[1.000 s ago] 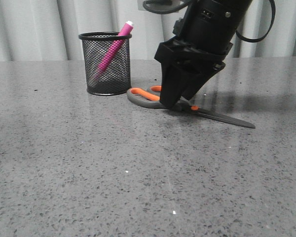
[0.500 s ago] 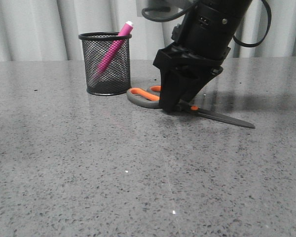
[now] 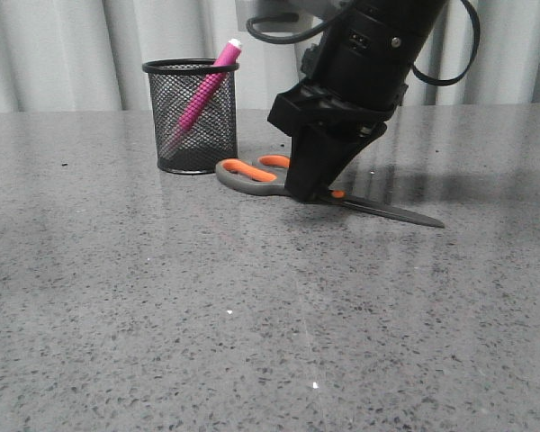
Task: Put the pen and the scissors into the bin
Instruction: 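Lift the scissors with the right gripper and carry them over the cup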
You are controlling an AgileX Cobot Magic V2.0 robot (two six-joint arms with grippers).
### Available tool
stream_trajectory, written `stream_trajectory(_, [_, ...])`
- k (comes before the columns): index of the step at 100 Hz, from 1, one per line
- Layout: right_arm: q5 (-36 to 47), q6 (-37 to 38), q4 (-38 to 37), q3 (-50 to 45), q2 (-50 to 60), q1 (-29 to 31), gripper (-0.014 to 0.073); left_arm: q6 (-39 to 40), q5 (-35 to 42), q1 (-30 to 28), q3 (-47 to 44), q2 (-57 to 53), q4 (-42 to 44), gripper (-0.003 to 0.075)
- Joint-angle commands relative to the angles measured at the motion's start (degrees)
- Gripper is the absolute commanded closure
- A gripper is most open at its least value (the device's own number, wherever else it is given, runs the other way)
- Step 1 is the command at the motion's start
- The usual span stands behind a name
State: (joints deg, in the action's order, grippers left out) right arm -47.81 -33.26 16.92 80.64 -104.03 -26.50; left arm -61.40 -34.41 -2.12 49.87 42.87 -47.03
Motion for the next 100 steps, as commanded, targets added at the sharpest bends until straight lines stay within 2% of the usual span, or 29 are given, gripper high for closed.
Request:
stream_trajectory(1, [-0.87,0.30,0.62,0.29,4.38,-0.26,0.0662,0.66,3.12,-0.17,1.33,-0.31,-2.49,0.0739])
stream_trajectory(19, [9.25,1.42,3.22,-7.25,15.93,-0.13,0.0662,0.66,3.12,-0.17,1.33,-0.31,-2.49,0.0739])
stream_trajectory(35, [27.52,1.42,8.95,-17.19,27.18,-0.13,0.0662,0.66,3.12,-0.17,1.33,-0.31,-2.49,0.0739])
stream_trajectory(46, [38.63,1.42,12.53,-20.27,31.84,-0.27,0.0670,0.66,3.12,-0.17,1.33,-0.31,-2.53,0.0739])
stream_trajectory(55, [43.84,1.42,14.10,-19.76,32.49,-0.36,0.0670,0.66,3.12,-0.17,1.33,-0.31,-3.36,0.0739])
stream_trajectory(69, [46.97,1.42,14.87,-16.71,30.84,-1.28,0.0670,0.66,3.22,-0.17,1.33,-0.31,-3.89,0.0739])
stream_trajectory(100, [56.09,1.42,14.87,-2.29,18.31,-7.81,0.0670,0.66,3.33,-0.17,1.33,-0.31,-3.89,0.0739])
